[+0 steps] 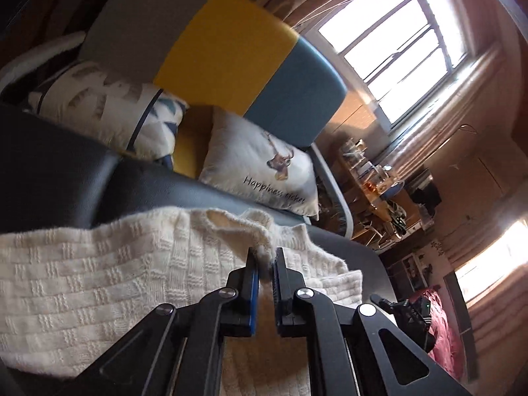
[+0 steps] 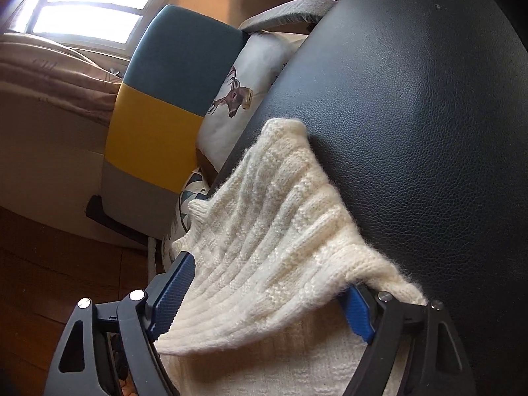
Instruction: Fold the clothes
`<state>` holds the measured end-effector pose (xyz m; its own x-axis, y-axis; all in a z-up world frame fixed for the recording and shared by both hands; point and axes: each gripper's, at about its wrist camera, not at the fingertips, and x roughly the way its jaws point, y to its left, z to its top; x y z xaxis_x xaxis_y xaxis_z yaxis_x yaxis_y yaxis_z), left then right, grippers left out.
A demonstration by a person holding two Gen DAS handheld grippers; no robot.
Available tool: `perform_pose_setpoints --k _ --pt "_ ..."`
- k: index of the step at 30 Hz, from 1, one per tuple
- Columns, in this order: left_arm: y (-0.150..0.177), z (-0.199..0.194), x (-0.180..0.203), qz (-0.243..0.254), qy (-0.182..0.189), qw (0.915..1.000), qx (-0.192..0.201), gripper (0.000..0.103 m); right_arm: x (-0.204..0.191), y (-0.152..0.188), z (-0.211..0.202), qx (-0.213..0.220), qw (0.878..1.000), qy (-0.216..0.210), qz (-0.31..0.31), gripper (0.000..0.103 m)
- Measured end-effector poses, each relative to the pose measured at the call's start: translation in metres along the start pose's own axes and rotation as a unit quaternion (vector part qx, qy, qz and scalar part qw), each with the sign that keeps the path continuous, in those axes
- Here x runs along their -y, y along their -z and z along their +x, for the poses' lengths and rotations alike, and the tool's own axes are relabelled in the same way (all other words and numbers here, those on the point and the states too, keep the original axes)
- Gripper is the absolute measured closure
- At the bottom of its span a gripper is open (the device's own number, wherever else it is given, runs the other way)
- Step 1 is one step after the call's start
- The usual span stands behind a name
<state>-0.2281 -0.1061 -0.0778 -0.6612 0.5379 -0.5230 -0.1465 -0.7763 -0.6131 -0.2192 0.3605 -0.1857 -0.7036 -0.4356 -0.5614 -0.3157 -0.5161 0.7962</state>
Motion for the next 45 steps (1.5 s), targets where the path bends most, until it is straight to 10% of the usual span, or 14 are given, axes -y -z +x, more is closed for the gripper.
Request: perform_pose_setpoints --k 5,16,21,28,37,45 --pt "0.031 0.032 -0.046 -0.031 -0.083 0.9923 -0.086 0.096 0.0 0.002 0.0 -0.008 1.0 0.0 -0.004 0.021" --pt "0.042 0.0 -0.073 -0.091 -0.122 0.9835 -0.097 0.093 0.015 -0.004 -0.005 -0.024 0.998 -0.046 0.048 0.021" --pt "0.019 -0.014 -0.029 -0.064 -0.092 0.9919 -0.06 0.088 0.032 -0.004 -0.02 -0.002 0.985 -0.104 0.137 0.021" --pt "0.032 0.085 0.07 0.057 -0.087 0.9842 -0.143 0.088 0.049 0.002 -0.027 0.008 0.982 -0.092 0.168 0.027" --pt "0.031 0.188 0.188 0.25 -0.03 0.9496 -0.187 0.082 0.002 -0.004 -0.079 -0.008 0.997 -0.011 -0.077 0.026" --pt "0.031 0.279 0.232 0.315 0.023 0.9104 -0.267 0.072 -0.043 0.009 -0.047 -0.031 0.944 0.059 -0.322 0.026"
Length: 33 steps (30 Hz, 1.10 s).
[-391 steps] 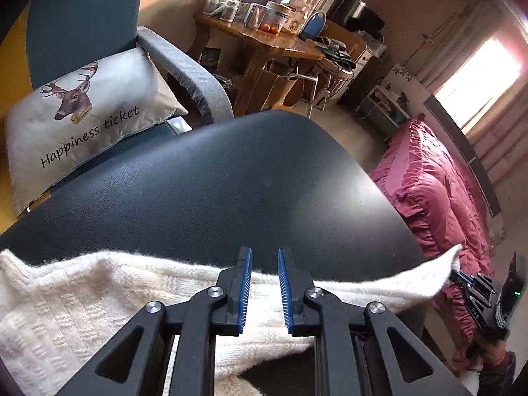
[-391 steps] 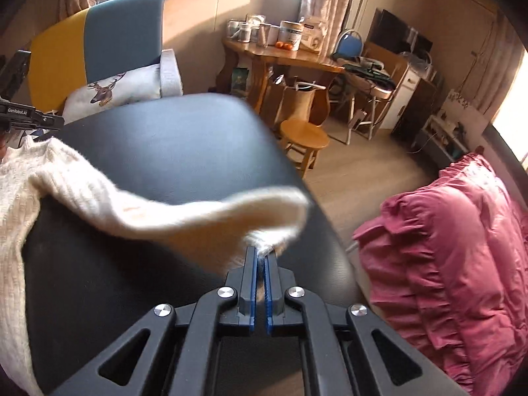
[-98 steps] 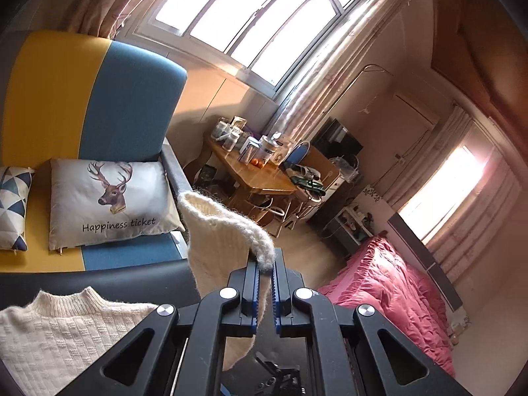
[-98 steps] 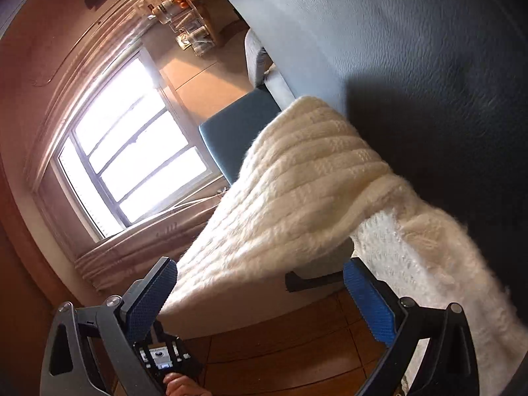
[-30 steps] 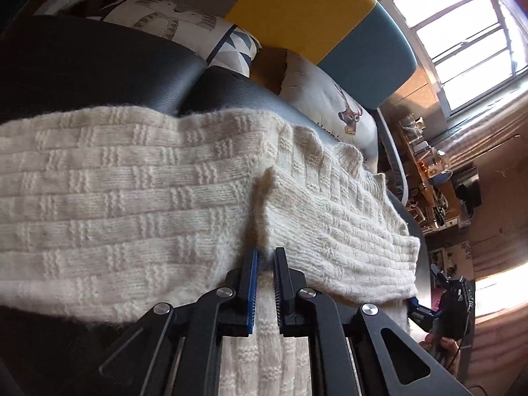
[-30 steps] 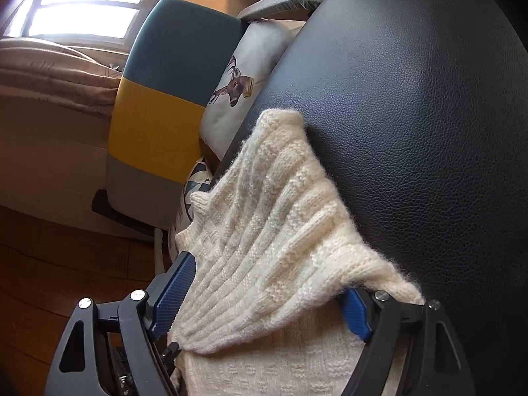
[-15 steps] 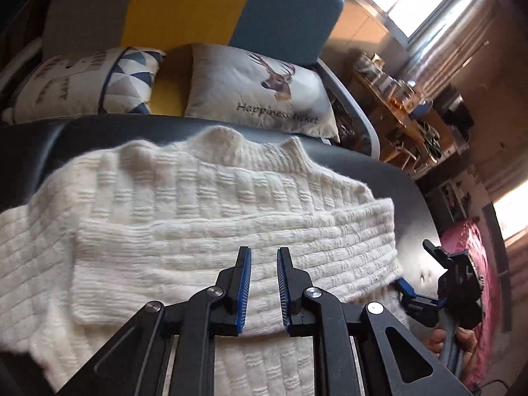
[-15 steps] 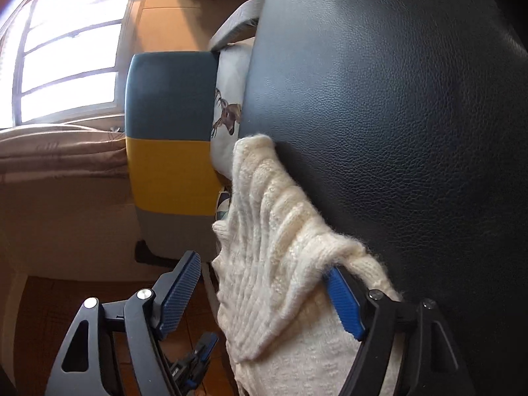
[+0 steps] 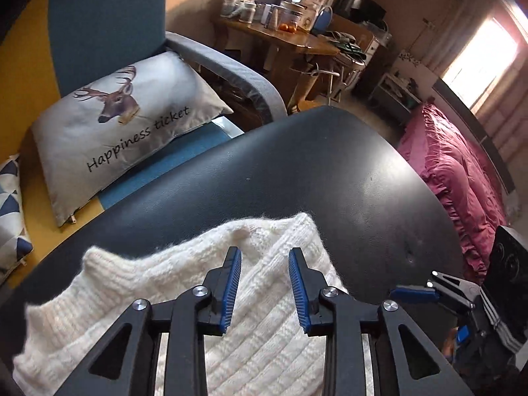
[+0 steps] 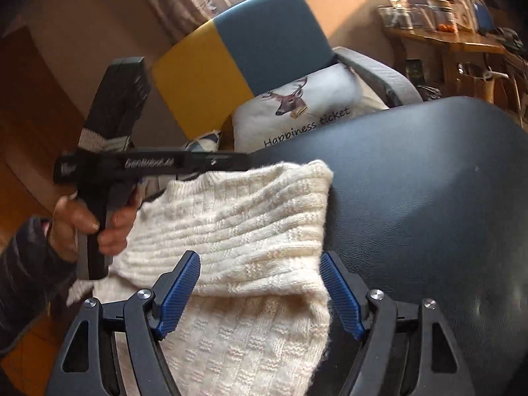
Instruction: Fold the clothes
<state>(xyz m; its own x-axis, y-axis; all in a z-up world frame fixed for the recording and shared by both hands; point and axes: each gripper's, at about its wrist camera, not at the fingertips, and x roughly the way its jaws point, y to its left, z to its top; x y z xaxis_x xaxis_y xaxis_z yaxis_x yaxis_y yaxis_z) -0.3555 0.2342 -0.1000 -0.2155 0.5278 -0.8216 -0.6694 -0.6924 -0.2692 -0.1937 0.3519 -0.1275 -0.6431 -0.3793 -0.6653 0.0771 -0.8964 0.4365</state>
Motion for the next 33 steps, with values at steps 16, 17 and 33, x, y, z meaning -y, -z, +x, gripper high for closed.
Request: perform_pose_setpoints --k 16,17,33 --pt "-0.009 0.067 0.025 0.072 -0.005 0.9972 -0.019 0.096 0.001 0.028 0.041 -0.076 0.996 0.013 -0.051 0.025" --pt "-0.007 0.073 0.023 0.067 -0.02 0.9974 -0.014 0.096 -0.002 0.029 0.042 -0.08 0.995 0.02 -0.061 0.025" --pt "0.099 -0.093 -0.049 -0.125 -0.05 0.9838 0.117 0.084 -0.017 0.023 0.026 -0.065 0.994 0.056 -0.069 0.026"
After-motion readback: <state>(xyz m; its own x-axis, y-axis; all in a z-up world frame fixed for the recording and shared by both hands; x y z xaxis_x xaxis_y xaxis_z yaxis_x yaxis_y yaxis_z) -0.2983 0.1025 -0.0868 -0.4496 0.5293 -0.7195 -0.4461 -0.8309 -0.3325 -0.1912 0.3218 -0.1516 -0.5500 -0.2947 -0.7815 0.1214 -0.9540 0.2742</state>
